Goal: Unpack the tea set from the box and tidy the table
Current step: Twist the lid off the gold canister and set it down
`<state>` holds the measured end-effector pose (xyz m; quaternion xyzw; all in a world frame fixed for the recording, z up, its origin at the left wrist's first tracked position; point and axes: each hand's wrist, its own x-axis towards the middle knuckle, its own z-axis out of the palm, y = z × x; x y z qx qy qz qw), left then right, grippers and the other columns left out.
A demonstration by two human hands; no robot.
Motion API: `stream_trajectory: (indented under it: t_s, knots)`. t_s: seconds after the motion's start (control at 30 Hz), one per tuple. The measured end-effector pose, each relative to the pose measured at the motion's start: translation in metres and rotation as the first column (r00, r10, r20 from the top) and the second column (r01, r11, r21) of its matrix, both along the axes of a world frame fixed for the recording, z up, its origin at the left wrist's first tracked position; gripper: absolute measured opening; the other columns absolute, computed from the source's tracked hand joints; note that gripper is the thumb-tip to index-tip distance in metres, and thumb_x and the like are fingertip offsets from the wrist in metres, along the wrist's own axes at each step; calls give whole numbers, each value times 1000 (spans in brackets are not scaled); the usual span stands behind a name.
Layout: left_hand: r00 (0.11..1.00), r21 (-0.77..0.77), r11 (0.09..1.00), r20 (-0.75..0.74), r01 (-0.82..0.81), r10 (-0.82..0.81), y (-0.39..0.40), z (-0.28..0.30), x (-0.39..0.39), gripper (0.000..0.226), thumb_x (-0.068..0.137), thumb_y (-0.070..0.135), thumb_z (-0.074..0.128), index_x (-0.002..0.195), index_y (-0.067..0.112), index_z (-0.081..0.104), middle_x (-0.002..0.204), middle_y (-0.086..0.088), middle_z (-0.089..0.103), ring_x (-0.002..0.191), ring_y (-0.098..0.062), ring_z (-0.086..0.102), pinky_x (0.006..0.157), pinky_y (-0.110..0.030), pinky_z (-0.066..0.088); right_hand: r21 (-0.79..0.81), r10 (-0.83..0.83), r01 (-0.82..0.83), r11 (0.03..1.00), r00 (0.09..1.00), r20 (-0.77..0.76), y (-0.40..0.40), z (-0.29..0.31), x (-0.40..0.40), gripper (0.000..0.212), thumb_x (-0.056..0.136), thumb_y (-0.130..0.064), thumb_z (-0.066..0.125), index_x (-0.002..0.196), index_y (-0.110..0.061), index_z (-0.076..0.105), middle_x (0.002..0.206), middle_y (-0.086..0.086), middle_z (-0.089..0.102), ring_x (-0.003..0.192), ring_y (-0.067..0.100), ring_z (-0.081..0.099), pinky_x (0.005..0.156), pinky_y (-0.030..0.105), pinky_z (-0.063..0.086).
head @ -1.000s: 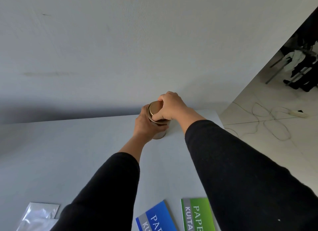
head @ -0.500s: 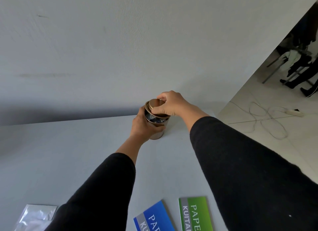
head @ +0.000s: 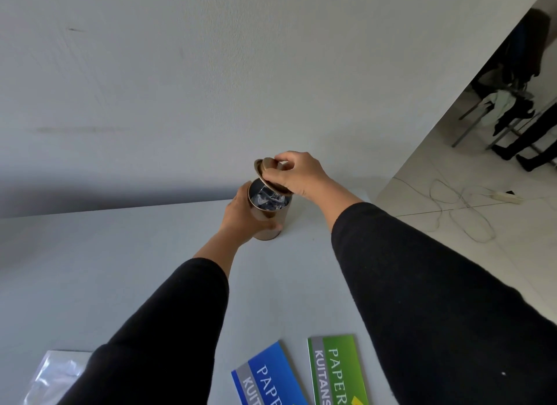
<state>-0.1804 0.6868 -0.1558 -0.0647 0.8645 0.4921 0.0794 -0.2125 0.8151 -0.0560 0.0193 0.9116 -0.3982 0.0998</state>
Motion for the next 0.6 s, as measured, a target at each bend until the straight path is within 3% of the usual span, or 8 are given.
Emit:
stream_trajectory:
  t_s: [0.07,0.13,0.27,0.33,0.4,0.47,0.6]
  knots:
    - [999,-62,998,38,18,-16,-7,1,7,118,56,31,91,150,21,19,146,3,42,135,-24,38,106,-36,38,40,14,-13,999,1000,-23,3,0,8,55,76,-39,72,127,-23,57,119,-1,60,105,15,57,83,24,48]
    - [999,-123,992,42,30,-25,-15,2,16,114,62,30,88,151,19,17,151,3,37,138,-25,34,108,-38,34,76,24,-21,997,999,-40,7,0,17,58,75,-37,73,128,-22,55,122,0,57,108,16,55,82,24,47]
    - [999,-240,971,-47,-19,8,-30,10,38,79,84,35,69,148,14,29,150,-2,39,138,-26,36,110,-35,32,167,12,5,986,995,-101,10,3,42,74,72,-38,74,138,-19,46,133,4,47,125,20,46,97,27,42]
    - [994,-190,977,-80,-94,80,-31,19,50,53,93,36,56,140,14,44,140,-5,51,130,-24,46,105,-33,36,160,-18,41,986,990,-140,10,3,59,76,72,-37,75,139,-17,44,133,5,46,123,19,46,92,23,39]
    - [991,-146,981,-74,-125,115,-28,25,61,32,97,36,47,118,17,62,116,-6,65,110,-23,58,92,-29,42,156,-44,70,985,985,-168,9,-1,80,75,72,-35,77,137,-16,46,130,5,46,119,19,48,85,19,37]
    - [992,-42,991,-31,-127,125,-24,26,72,36,98,40,42,101,17,70,96,-5,70,93,-19,62,84,-28,46,143,-74,100,985,982,-173,8,-13,102,76,70,-34,80,135,-16,47,129,6,44,116,20,51,83,19,37]
    - [987,186,970,47,-158,152,-17,12,89,51,98,47,38,98,12,75,89,-4,74,86,-15,70,92,-33,54,151,-122,136,979,988,-99,3,-52,137,83,70,-37,81,138,-13,41,132,9,41,118,23,49,89,24,40]
